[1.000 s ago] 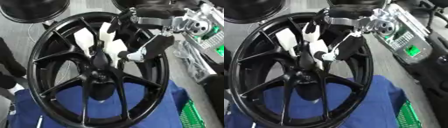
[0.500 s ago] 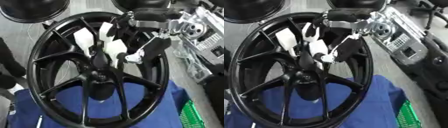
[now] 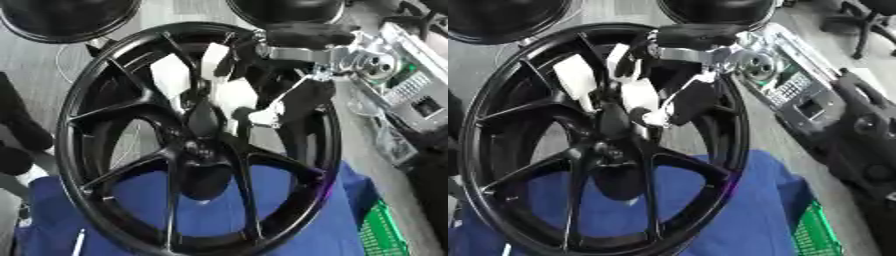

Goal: Pull the pin out of the wheel hub.

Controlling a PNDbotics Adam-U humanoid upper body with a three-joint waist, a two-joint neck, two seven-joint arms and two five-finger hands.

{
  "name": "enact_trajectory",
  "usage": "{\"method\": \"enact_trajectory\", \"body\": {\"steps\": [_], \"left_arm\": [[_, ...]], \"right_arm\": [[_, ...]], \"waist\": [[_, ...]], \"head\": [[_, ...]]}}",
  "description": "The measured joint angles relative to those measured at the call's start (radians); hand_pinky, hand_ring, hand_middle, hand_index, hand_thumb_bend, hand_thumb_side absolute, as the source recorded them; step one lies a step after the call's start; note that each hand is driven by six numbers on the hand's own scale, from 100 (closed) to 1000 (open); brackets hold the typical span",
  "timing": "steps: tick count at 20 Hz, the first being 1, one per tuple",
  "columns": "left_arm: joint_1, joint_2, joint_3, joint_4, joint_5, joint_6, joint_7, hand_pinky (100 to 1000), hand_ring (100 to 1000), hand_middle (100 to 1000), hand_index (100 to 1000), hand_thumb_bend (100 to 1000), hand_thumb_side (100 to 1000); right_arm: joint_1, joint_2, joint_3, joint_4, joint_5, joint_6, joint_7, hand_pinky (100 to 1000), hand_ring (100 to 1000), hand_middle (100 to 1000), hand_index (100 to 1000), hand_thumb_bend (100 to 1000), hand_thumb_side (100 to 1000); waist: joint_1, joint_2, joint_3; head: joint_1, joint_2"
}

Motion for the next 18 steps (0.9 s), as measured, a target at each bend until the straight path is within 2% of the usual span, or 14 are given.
{"method": "enact_trajectory", "body": {"steps": [10, 15, 18], "left_arm": [[0.0, 0.0, 0.0, 0.0, 0.0, 0.0, 0.0, 637, 738, 691, 722, 187, 888], [0.0, 0.0, 0.0, 0.0, 0.0, 0.0, -0.001, 637, 738, 691, 722, 185, 889], [0.0, 0.0, 0.0, 0.0, 0.0, -0.001, -0.002, 637, 738, 691, 722, 185, 889]], "right_arm": [[0.001, 0.0, 0.003, 0.014, 0.017, -0.012, -0.006, 790, 734, 753, 835, 279, 444], [0.001, -0.001, 0.003, 0.023, 0.027, -0.02, 0.002, 791, 735, 749, 829, 262, 362], [0.001, -0.001, 0.006, 0.03, 0.041, -0.029, 0.012, 789, 731, 745, 826, 261, 365]], "waist": [[0.001, 0.01, 0.003], [0.001, 0.01, 0.004], [0.001, 0.011, 0.005]], "head": [[-0.001, -0.004], [-0.002, -0.009], [-0.007, -0.017]]}}
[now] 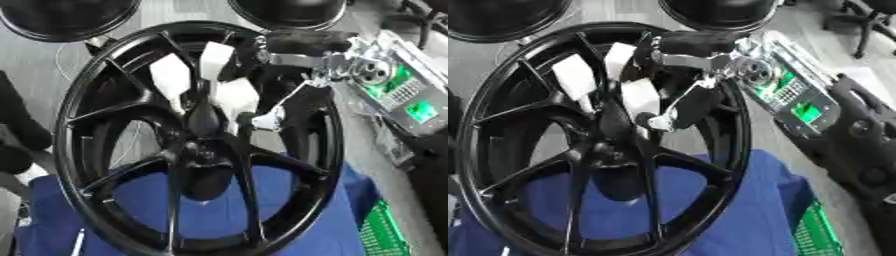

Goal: Pull the pin out of the wheel hub.

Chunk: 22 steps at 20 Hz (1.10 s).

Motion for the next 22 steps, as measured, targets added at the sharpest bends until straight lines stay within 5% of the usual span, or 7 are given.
{"method": "enact_trajectory", "body": {"steps": [16, 22], "left_arm": [[-0.002, 0.0, -0.006, 0.0, 0.0, 0.0, -0.002, 638, 738, 690, 722, 181, 890], [-0.005, 0.0, -0.006, 0.0, 0.0, -0.001, -0.003, 638, 739, 690, 721, 181, 890]], "right_arm": [[0.003, 0.0, 0.006, 0.018, 0.014, -0.016, -0.016, 767, 669, 640, 758, 195, 225], [0.003, 0.001, 0.008, 0.025, -0.012, -0.017, -0.044, 725, 586, 387, 552, 131, 135]], "waist": [[0.0, 0.001, 0.008], [0.0, 0.001, 0.012]], "head": [[-0.021, -0.009], [-0.024, -0.009]]}}
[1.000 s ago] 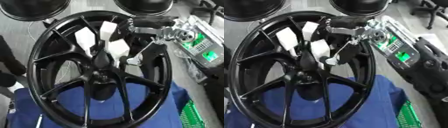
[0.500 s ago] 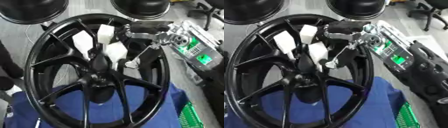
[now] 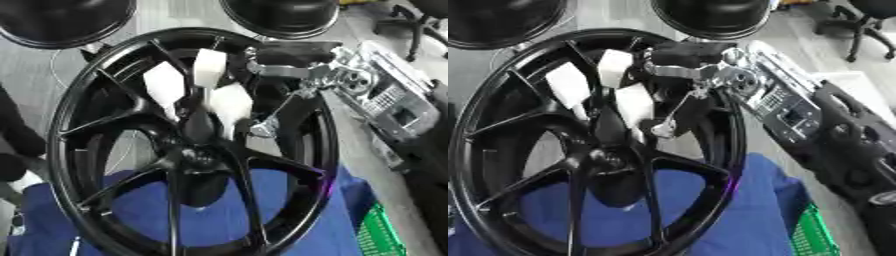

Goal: Pull the pin out of the wheel hub.

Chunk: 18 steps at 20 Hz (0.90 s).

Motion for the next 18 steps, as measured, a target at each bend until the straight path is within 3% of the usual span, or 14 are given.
{"method": "enact_trajectory", "body": {"steps": [3, 9, 12, 18], "left_arm": [[-0.002, 0.0, 0.0, 0.0, 0.0, 0.0, 0.0, 638, 739, 690, 721, 181, 889], [-0.002, 0.0, 0.0, 0.0, 0.0, 0.0, -0.001, 639, 739, 690, 721, 181, 888], [-0.002, 0.0, 0.0, 0.0, 0.0, 0.0, -0.001, 639, 739, 690, 721, 181, 887], [-0.002, 0.001, 0.0, 0.0, 0.0, 0.0, 0.0, 639, 739, 691, 721, 182, 885]], "right_arm": [[0.0, 0.0, 0.002, 0.005, -0.029, 0.014, -0.024, 708, 566, 347, 520, 104, 114], [-0.009, -0.012, -0.003, -0.004, -0.1, 0.054, -0.029, 690, 543, 307, 492, 161, 100], [-0.028, -0.022, -0.028, -0.041, -0.143, 0.081, -0.016, 684, 535, 292, 481, 202, 100], [-0.045, -0.053, -0.104, -0.123, -0.222, 0.147, -0.002, 684, 529, 292, 483, 184, 100]], "waist": [[-0.002, 0.0, 0.001], [-0.005, 0.0, 0.001], [-0.006, -0.002, 0.0], [-0.006, -0.004, -0.006]], "head": [[-0.001, 0.0], [-0.001, 0.001], [0.0, 0.002], [0.007, 0.003]]}}
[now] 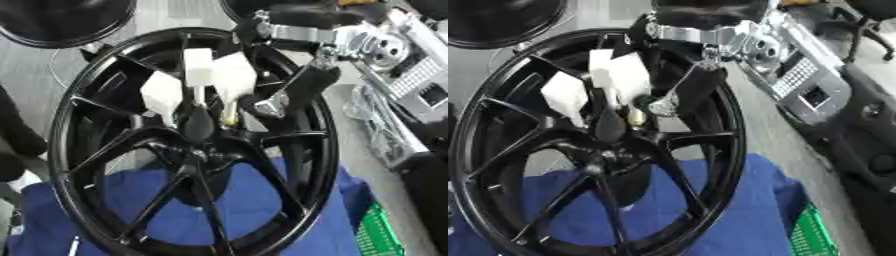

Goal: Pull the pin out of the wheel hub.

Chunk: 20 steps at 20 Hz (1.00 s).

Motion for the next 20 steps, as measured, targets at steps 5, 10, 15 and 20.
{"method": "enact_trajectory", "body": {"steps": [5, 10, 15, 20], "left_arm": [[0.008, 0.001, 0.001, 0.0, 0.0, -0.001, 0.002, 640, 740, 692, 721, 184, 882], [0.017, 0.009, 0.011, -0.001, 0.0, -0.005, 0.013, 640, 740, 692, 721, 186, 879], [0.021, 0.009, 0.019, -0.004, 0.0, -0.007, 0.023, 640, 740, 692, 721, 188, 877], [0.022, 0.009, 0.026, -0.006, -0.001, -0.008, 0.032, 640, 741, 692, 721, 188, 872]], "right_arm": [[0.007, -0.055, -0.128, -0.104, -0.105, 0.079, -0.087, 678, 523, 298, 491, 128, 100], [0.121, -0.165, -0.316, -0.175, -0.273, 0.133, -0.287, 663, 514, 305, 494, 100, 100], [0.366, -0.274, -0.49, -0.187, -0.388, 0.108, -0.524, 659, 512, 306, 499, 100, 100], [0.647, -0.268, -0.585, -0.187, -0.343, 0.095, -0.679, 665, 513, 322, 511, 100, 100]], "waist": [[0.0, -0.009, -0.016], [0.0, -0.013, -0.041], [0.004, -0.019, -0.064], [0.02, -0.019, -0.067]], "head": [[0.016, 0.007], [0.043, 0.008], [0.078, 0.014], [0.111, 0.013]]}}
